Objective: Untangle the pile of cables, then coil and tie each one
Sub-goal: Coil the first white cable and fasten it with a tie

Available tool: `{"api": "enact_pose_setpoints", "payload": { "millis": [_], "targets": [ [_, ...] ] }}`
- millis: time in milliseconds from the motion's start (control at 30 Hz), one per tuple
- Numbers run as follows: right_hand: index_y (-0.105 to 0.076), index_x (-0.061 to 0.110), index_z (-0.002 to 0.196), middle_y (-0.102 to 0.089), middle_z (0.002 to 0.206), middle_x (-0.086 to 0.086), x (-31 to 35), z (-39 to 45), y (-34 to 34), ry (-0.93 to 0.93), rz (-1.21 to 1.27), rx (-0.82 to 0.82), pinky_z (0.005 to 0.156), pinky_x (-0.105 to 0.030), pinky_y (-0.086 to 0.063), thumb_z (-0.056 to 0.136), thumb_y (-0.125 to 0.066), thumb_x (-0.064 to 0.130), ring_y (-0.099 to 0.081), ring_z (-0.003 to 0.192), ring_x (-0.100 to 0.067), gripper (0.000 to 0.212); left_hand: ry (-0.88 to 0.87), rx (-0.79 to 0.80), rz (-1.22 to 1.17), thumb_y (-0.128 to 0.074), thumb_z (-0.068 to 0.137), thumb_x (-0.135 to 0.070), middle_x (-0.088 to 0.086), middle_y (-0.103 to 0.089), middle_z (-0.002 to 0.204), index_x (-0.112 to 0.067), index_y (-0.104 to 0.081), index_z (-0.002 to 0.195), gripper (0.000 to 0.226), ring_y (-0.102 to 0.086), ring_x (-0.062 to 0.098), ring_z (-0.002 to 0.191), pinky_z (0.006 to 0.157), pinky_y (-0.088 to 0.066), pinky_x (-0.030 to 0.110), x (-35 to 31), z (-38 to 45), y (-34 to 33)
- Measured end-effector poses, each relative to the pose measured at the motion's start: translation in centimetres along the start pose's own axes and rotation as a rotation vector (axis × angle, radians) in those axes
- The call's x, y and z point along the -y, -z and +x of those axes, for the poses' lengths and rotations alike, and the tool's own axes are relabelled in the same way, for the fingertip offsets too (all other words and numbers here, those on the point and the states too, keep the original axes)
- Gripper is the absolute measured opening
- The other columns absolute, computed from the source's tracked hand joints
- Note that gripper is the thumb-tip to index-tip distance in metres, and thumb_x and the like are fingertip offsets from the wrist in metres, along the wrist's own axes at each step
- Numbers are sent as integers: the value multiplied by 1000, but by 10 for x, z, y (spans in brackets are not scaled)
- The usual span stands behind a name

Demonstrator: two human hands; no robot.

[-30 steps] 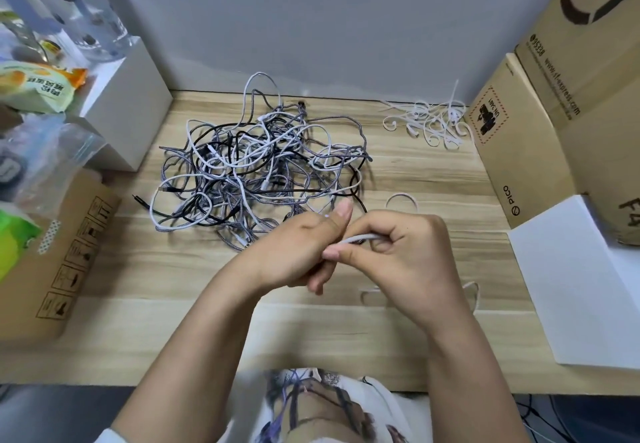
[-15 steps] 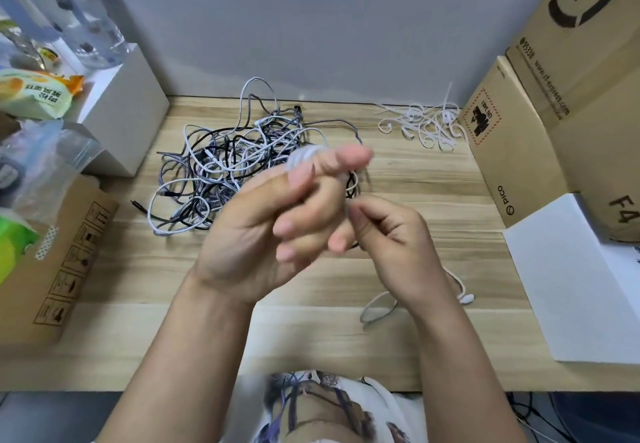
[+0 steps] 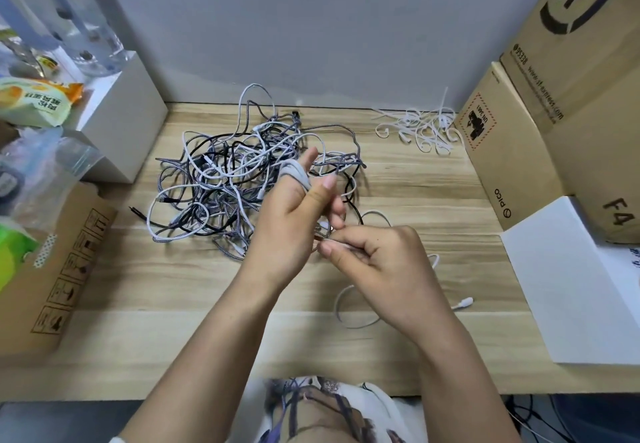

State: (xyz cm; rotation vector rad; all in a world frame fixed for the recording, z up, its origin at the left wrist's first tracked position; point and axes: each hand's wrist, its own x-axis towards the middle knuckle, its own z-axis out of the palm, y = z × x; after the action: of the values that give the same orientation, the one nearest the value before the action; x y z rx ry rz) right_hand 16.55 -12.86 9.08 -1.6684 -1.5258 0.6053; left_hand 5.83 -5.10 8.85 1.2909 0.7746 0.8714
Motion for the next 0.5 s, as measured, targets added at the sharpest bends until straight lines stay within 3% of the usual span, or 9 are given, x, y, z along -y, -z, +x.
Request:
{"api": "enact_pose_setpoints", "payload": {
  "millis": [67, 100, 167, 200, 267, 333, 400, 500],
  "targets": [
    [-69, 23, 78, -60, 54, 0, 3, 0, 5, 14, 32, -14, 55, -39, -47, 78, -52, 51, -53, 52, -17, 32, 15, 17, 270, -50, 96, -18, -10, -56, 53, -13, -56, 110, 16, -51, 4, 51, 61, -43, 20, 1, -1, 7],
    [-71, 23, 76, -64, 57, 4, 3, 0, 7, 31, 36, -11, 57, -36, -48, 79, -57, 46, -56, 53, -13, 27, 73, 85, 331, -49, 97, -22, -9, -53, 47, -9, -60, 94, 17, -50, 6, 46, 57, -43, 23, 1, -3, 9],
    [-72, 22, 68, -61, 52, 16, 5, 0, 11, 67, 69, -23, 54, -25, -45, 77, -67, 33, -53, 48, -6, 15, 207, 292, 315, -44, 96, -37, -2, -41, 36, -2, -58, 61, 52, -39, 11, 33, 56, -50, 35, -1, -9, 9],
    [-72, 21, 65, -54, 45, 18, 5, 0, 13, 75, 97, -48, 49, -15, -37, 75, -71, 28, -47, 43, -4, 12, 254, 388, 279, -38, 96, -45, -1, -35, 33, -8, -56, 49, 62, -33, 10, 30, 58, -51, 40, -3, -12, 10],
    [-70, 24, 63, -44, 39, 15, 5, -1, 16, 58, 184, -112, 45, -9, -25, 72, -73, 25, -34, 37, -4, 10, 329, 570, 186, -28, 92, -63, -7, -28, 33, -14, -63, 52, 72, -24, 8, 31, 55, -50, 35, -6, -14, 16],
    [-68, 32, 60, -49, 43, 13, 2, 0, 19, 21, 293, -177, 45, -11, -28, 70, -75, 27, -34, 41, -2, 13, 394, 756, 28, -29, 81, -77, -10, -28, 36, -15, -67, 66, 74, -21, 7, 31, 52, -47, 26, -8, -15, 22],
    [-69, 36, 60, -59, 51, 11, -1, 3, 19, 2, 370, -200, 48, -17, -36, 69, -75, 31, -44, 49, -1, 12, 396, 873, -160, -38, 83, -71, -14, -31, 38, -16, -66, 71, 63, -22, 4, 32, 52, -47, 23, -9, -16, 26],
    [-67, 37, 63, -63, 60, 13, -6, 6, 17, 4, 385, -172, 59, -15, -42, 76, -68, 28, -52, 59, 1, 15, 301, 889, -400, -48, 91, -51, -13, -27, 41, -15, -64, 74, 43, -21, 2, 33, 53, -47, 21, -12, -14, 26]
  ]
}}
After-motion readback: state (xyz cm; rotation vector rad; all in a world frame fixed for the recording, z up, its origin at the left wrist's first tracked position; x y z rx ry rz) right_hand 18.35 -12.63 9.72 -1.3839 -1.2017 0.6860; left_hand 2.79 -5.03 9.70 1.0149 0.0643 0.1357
